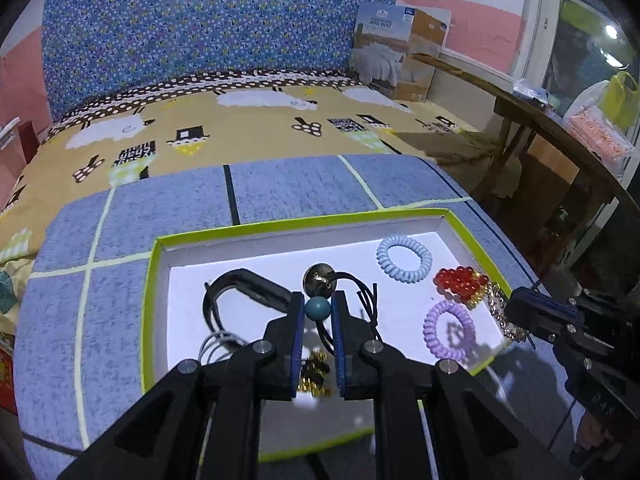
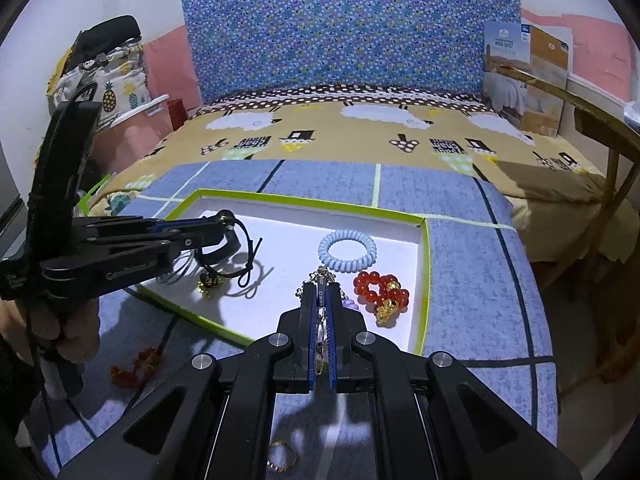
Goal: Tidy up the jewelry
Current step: 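Carry both items into the green box and open both tools to release, then move the left tool to the red tassel cord while the right tool moves to the gold ring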
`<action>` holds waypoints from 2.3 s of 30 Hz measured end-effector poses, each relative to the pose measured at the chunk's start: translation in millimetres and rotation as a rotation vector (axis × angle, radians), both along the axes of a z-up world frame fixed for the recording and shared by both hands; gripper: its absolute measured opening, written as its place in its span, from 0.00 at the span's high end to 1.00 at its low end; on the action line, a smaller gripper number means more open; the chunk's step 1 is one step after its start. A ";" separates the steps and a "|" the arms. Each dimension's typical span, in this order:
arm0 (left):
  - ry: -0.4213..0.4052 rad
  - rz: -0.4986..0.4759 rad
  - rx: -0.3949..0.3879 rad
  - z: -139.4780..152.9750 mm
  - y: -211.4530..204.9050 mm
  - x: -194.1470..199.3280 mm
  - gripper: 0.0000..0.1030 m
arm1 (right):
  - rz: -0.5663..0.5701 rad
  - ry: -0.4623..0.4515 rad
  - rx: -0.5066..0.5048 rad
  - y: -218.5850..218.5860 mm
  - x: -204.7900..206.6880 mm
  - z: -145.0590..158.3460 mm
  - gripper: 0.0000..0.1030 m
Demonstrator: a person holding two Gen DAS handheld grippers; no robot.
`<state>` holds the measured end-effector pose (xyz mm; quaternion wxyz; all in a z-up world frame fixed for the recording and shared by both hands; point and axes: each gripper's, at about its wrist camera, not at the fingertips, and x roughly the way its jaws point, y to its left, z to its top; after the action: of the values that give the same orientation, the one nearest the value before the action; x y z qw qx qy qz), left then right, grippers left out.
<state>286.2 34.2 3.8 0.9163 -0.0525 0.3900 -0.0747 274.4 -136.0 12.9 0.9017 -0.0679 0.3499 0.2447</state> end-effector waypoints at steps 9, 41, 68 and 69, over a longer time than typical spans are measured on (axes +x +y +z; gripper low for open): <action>0.043 0.006 0.032 -14.5 -2.2 21.9 0.87 | -0.006 0.039 -0.008 5.4 22.4 -15.3 0.96; -0.011 -0.011 0.097 -0.5 -7.1 17.6 0.77 | -0.002 0.056 -0.009 4.9 26.4 -16.1 0.91; -0.160 0.054 0.054 24.6 6.6 -168.0 0.76 | 0.016 -0.028 0.030 -28.0 -127.5 11.3 0.90; -0.160 0.055 0.060 23.1 5.8 -173.4 0.75 | 0.015 -0.024 0.033 -29.4 -131.5 9.6 0.90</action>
<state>112.8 39.9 26.9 0.9474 -0.0295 0.3160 -0.0418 143.0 -165.4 22.5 0.9051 -0.0587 0.3342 0.2562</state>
